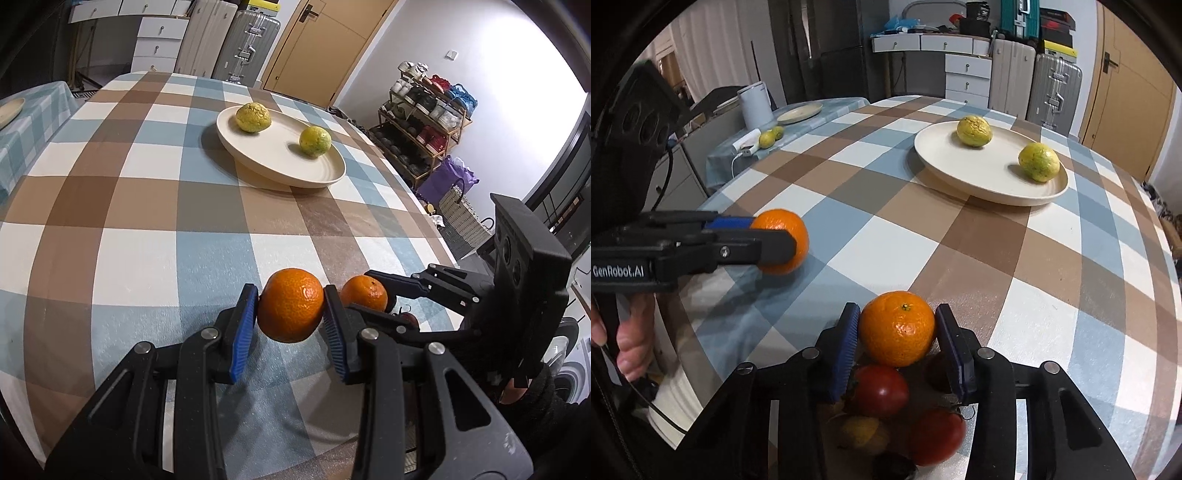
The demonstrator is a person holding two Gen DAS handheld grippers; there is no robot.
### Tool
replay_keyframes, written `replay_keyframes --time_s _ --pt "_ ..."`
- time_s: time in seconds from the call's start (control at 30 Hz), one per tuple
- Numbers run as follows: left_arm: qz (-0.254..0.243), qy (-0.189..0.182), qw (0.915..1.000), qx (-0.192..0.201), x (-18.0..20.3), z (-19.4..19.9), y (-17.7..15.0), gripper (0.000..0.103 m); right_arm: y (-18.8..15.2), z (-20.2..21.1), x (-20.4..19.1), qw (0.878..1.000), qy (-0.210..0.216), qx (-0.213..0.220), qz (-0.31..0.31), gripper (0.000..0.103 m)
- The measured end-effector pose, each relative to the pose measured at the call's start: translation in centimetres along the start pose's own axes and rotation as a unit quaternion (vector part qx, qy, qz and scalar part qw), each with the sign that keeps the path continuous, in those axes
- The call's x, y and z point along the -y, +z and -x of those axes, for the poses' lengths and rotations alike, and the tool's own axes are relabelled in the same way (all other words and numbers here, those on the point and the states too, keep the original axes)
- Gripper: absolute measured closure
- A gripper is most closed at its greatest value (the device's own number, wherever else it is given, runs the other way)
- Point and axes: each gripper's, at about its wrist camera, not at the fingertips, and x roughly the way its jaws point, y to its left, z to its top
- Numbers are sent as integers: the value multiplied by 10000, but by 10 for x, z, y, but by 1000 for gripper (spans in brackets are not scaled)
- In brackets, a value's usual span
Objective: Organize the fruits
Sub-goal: 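Carry both oranges onto the white plate and open both tools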
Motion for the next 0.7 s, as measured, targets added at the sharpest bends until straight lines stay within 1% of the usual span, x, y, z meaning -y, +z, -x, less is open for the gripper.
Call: replay_keyframes --time_s 0.13,0.37,0.6,0.7 --pt "14 18 10000 -5 -1 0 1 70 0 0 0 10000 -6 37 36 61" --pt "83 50 9999 -35 -7 -3 7 70 0 6 12 9992 212 165 -304 61" --pt "7 85 10000 25 -5 -6 25 70 4 15 31 9934 671 466 -805 61" --pt "-41 105 9999 50 -5 -11 36 70 8 18 39 9910 768 559 -938 61"
